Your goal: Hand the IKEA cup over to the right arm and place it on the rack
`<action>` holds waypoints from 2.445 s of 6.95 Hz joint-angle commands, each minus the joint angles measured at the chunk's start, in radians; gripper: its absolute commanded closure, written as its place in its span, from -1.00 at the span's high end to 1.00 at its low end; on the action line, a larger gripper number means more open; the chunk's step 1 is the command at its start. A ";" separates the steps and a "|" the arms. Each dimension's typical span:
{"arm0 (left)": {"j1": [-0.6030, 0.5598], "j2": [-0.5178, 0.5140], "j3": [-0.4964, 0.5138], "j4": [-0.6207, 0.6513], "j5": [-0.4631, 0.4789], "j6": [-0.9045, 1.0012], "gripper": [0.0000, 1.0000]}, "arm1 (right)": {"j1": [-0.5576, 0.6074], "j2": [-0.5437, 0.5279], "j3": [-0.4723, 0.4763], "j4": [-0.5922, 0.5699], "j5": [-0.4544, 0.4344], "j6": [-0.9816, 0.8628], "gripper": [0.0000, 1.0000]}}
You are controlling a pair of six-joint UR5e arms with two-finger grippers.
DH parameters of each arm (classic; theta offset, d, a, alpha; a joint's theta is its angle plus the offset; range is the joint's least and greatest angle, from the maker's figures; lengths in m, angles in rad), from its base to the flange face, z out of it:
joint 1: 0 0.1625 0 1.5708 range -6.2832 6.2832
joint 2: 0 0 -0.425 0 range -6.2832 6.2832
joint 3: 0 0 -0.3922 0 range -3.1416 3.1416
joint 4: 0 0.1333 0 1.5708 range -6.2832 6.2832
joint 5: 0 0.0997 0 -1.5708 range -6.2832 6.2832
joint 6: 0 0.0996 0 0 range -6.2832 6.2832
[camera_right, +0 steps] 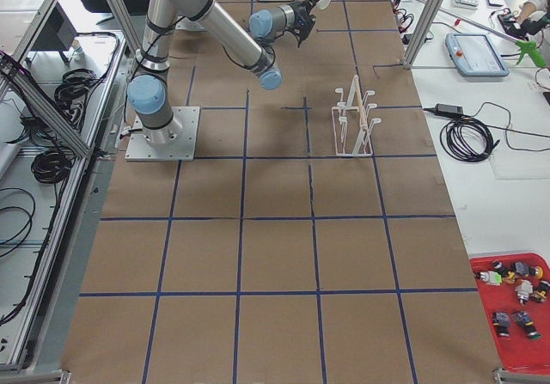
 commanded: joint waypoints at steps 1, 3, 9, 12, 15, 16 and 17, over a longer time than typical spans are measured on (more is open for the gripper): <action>-0.002 -0.007 0.000 0.000 0.000 -0.002 -1.00 | 0.032 0.029 -0.044 -0.014 -0.009 0.005 0.98; -0.002 -0.004 0.000 0.000 -0.002 -0.004 -1.00 | 0.068 0.041 -0.057 -0.014 -0.070 0.008 0.98; -0.002 0.007 0.000 0.000 0.000 -0.030 -1.00 | 0.099 0.081 -0.109 -0.009 -0.078 0.055 0.99; -0.003 0.008 0.002 0.000 0.000 -0.044 -1.00 | 0.100 0.081 -0.115 -0.002 -0.078 0.057 0.83; -0.003 0.008 0.002 0.000 0.001 -0.060 -1.00 | 0.100 0.076 -0.134 -0.002 -0.073 0.055 0.54; -0.003 0.008 0.008 0.002 0.003 -0.076 -0.79 | 0.100 0.076 -0.134 -0.002 -0.073 0.055 0.47; -0.003 0.007 0.014 0.002 0.006 -0.079 0.45 | 0.100 0.075 -0.135 -0.002 -0.070 0.055 0.28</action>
